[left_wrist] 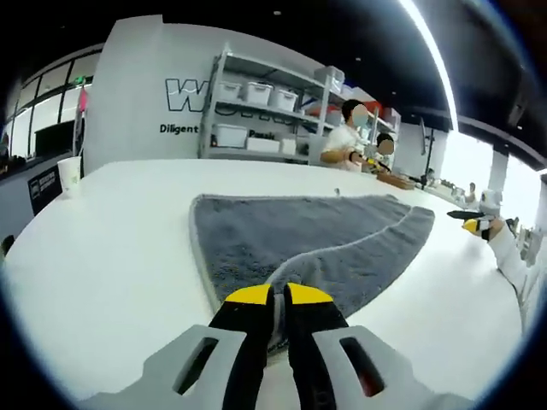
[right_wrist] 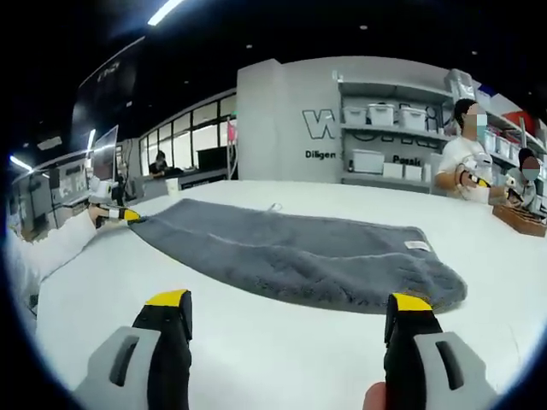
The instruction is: Open the folded towel by lifting each exposed corner and separating the folded layers until the towel lies flat within the target outline without major curled edges
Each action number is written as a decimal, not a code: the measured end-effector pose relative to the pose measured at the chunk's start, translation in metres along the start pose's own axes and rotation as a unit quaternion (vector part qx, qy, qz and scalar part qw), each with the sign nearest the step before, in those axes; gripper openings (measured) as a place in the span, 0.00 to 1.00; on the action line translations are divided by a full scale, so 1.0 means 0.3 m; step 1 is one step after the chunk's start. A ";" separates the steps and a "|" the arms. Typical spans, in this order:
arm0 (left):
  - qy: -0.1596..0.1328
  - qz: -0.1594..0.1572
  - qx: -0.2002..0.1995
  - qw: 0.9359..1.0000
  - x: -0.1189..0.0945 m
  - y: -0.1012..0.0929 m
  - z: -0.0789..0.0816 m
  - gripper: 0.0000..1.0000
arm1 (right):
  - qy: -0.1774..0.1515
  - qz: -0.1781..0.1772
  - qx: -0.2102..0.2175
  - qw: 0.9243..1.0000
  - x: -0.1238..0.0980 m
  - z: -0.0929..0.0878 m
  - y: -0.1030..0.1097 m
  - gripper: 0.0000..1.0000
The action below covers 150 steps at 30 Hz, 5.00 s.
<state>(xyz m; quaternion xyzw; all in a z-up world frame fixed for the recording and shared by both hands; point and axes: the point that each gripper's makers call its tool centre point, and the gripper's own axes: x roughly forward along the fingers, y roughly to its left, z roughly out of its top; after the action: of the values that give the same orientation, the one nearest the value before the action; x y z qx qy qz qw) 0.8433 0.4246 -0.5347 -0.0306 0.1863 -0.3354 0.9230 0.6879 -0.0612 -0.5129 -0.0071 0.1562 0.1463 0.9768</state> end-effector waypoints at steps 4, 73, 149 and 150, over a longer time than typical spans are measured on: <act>-0.015 -0.046 0.006 0.999 -0.033 -0.038 -0.002 0.04 | -0.001 0.001 0.002 1.000 -0.002 0.000 -0.001 0.93; 0.001 -0.056 0.168 0.984 -0.223 -0.134 0.028 0.98 | -0.001 0.037 -0.030 0.999 0.067 -0.039 0.053 0.91; -0.038 -0.054 0.159 0.985 -0.203 -0.148 0.048 0.91 | 0.005 0.046 -0.031 0.998 0.070 -0.048 0.067 0.89; -0.039 -0.053 0.157 0.985 -0.202 -0.147 0.049 0.93 | 0.005 0.046 -0.031 0.998 0.070 -0.048 0.068 0.89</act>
<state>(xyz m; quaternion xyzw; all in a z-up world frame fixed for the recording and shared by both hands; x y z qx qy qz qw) 0.7791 0.4276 -0.4934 0.0918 0.0931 -0.4074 0.9038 0.6967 -0.0367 -0.5323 -0.0305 0.1566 0.1962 0.9675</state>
